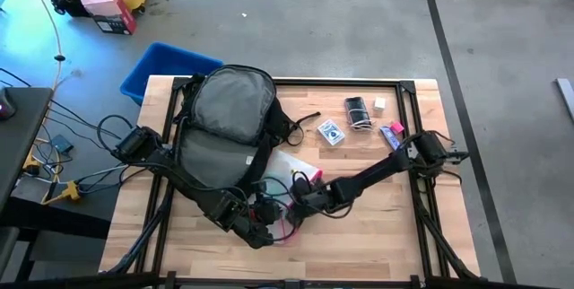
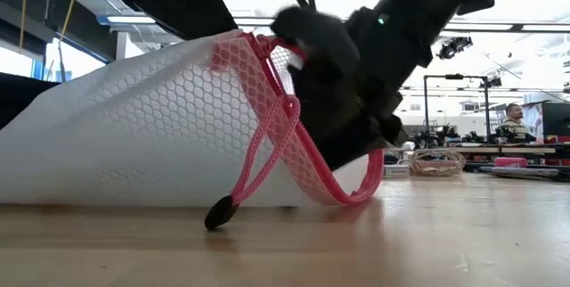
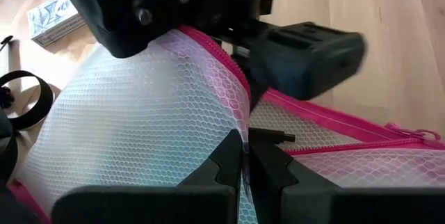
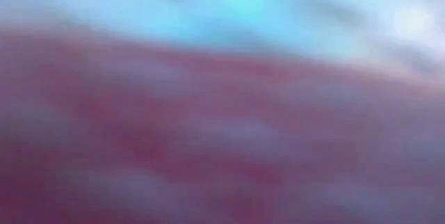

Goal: Unpack backpack
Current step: Put the black pen into the pink zip bag

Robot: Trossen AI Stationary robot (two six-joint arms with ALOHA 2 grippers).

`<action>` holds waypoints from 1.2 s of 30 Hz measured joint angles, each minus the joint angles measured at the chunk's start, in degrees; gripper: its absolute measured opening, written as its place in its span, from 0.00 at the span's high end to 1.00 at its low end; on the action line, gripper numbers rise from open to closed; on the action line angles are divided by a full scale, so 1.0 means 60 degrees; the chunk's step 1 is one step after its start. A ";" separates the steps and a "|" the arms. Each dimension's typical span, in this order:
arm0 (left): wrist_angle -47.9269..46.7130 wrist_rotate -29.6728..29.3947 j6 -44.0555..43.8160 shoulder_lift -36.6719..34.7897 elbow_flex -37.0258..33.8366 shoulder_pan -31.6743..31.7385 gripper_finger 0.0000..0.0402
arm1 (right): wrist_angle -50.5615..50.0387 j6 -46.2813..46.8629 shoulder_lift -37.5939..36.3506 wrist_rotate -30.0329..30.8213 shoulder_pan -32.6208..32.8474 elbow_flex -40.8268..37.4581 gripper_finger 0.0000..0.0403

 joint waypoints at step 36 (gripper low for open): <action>-0.0098 0.0003 -0.0173 0.0004 0.0000 -0.0007 1.00 | -0.4273 0.1353 0.1413 -0.0524 -0.0357 0.2565 0.57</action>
